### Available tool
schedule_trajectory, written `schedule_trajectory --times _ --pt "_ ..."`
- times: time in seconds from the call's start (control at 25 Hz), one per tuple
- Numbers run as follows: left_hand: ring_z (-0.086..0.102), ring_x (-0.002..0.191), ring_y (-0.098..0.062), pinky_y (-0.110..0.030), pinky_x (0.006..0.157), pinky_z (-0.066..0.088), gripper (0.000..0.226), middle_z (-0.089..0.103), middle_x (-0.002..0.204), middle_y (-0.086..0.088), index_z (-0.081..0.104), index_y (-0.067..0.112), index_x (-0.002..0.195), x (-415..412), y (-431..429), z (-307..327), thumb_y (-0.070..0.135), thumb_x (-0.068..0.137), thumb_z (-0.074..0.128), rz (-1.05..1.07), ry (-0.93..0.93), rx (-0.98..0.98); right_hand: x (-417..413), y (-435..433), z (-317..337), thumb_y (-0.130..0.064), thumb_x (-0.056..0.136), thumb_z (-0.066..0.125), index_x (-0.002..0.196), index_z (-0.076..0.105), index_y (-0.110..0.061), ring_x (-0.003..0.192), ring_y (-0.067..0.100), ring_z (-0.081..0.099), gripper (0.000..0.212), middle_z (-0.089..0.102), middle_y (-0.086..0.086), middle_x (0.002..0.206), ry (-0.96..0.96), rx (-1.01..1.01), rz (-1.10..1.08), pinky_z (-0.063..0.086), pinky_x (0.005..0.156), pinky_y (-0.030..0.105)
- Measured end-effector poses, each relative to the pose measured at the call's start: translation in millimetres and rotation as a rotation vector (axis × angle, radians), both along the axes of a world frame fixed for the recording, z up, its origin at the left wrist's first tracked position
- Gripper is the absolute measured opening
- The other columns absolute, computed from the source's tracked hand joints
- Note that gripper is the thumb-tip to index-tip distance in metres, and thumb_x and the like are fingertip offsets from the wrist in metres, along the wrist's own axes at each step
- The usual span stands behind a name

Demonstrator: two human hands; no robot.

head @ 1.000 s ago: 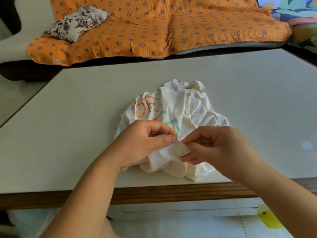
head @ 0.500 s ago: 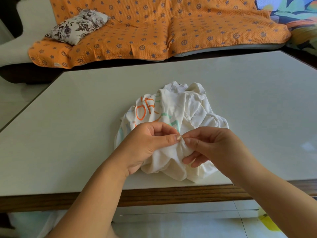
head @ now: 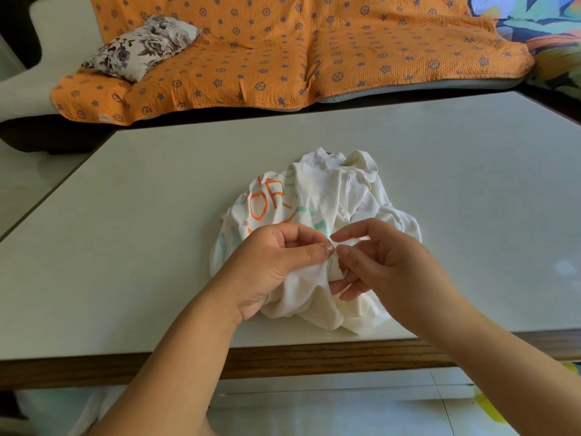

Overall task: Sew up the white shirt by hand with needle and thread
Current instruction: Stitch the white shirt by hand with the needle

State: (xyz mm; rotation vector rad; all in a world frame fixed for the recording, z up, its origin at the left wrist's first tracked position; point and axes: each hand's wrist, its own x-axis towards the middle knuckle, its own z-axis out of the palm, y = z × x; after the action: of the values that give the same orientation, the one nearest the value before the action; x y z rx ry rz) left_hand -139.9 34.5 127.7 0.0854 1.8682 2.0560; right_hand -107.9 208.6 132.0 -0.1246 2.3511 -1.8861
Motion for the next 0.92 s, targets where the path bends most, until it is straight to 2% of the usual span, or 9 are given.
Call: schedule_trajectory --times 0.2,0.36,0.44,0.52,0.6,0.68,0.8,0.92 --pt "0.069 0.079 -0.01 -0.019 0.071 0.054 0.019 0.073 0.078 -0.003 0.072 0.012 0.081 0.4 3.3 -1.3 0.019 0.064 0.075 0.032 0.006 -0.036 5.2 -3.1 -4.3 -0.025 0.094 0.059 0.097 0.06 -0.031 0.064 0.005 0.07 0.007 0.073 -0.006 0.072 0.196 0.164 0.022 0.056 0.065 0.02" --pt "0.069 0.079 -0.011 -0.02 0.071 0.054 0.014 0.073 0.08 -0.003 0.075 0.016 0.077 0.8 1.9 0.3 0.021 0.064 0.076 0.028 -0.015 -0.045 -2.7 -3.6 -5.0 -0.021 0.096 0.056 0.089 0.059 -0.028 0.06 0.01 0.07 0.011 0.071 -0.006 0.078 0.195 0.168 -0.101 0.054 0.054 0.027" --pt "0.068 0.08 -0.011 -0.022 0.074 0.053 0.011 0.073 0.08 -0.002 0.075 0.019 0.073 1.0 -0.4 0.9 0.022 0.063 0.076 0.032 -0.017 -0.049 -11.9 1.8 -0.1 -0.018 0.098 0.054 0.089 0.057 -0.019 0.056 0.018 0.069 0.009 0.072 -0.002 0.087 0.129 0.007 -0.193 0.047 0.045 0.026" --pt "0.067 0.082 -0.01 -0.025 0.08 0.05 0.009 0.072 0.08 0.0 0.076 0.022 0.072 0.7 -3.0 0.3 0.024 0.063 0.076 0.037 0.002 -0.057 -22.7 11.4 7.4 -0.014 0.1 0.051 0.09 0.052 -0.01 0.053 0.023 0.068 0.011 0.075 0.007 0.091 -0.014 -0.331 -0.235 0.046 0.042 0.025" --pt "0.066 0.082 -0.008 -0.024 0.081 0.049 0.008 0.072 0.08 0.002 0.076 0.023 0.072 0.5 -5.0 -0.2 0.024 0.064 0.075 0.04 0.023 -0.05 -32.7 22.0 12.9 -0.008 0.101 0.046 0.089 0.051 -0.007 0.057 0.021 0.07 0.012 0.074 0.012 0.083 -0.186 -0.685 -0.247 0.051 0.043 0.022" --pt "0.065 0.08 -0.006 -0.021 0.077 0.049 0.007 0.071 0.078 0.004 0.076 0.024 0.071 0.2 -5.6 -0.2 0.023 0.065 0.074 0.035 0.026 -0.037 -41.3 33.0 14.3 -0.005 0.1 0.045 0.088 0.052 -0.005 0.063 0.02 0.073 0.014 0.068 0.01 0.07 -0.287 -0.898 -0.287 0.056 0.049 0.02" --pt "0.064 0.079 -0.006 -0.019 0.075 0.05 0.005 0.069 0.076 0.005 0.074 0.023 0.072 0.3 -5.9 0.0 0.022 0.067 0.072 0.019 0.031 -0.023 -53.0 47.1 9.0 -0.005 0.1 0.045 0.096 0.051 -0.005 0.076 0.025 0.075 0.007 0.063 0.01 0.072 -0.317 -1.046 -0.338 0.059 0.056 0.026" --pt "0.063 0.08 -0.006 -0.019 0.077 0.049 0.007 0.069 0.077 0.004 0.072 0.02 0.076 0.8 -7.2 0.4 0.02 0.069 0.07 0.014 0.03 -0.016 -59.8 57.9 1.5 -0.005 0.1 0.045 0.097 0.049 -0.007 0.092 0.033 0.073 0.006 0.063 0.012 0.077 -0.261 -1.05 -0.384 0.062 0.069 0.041"
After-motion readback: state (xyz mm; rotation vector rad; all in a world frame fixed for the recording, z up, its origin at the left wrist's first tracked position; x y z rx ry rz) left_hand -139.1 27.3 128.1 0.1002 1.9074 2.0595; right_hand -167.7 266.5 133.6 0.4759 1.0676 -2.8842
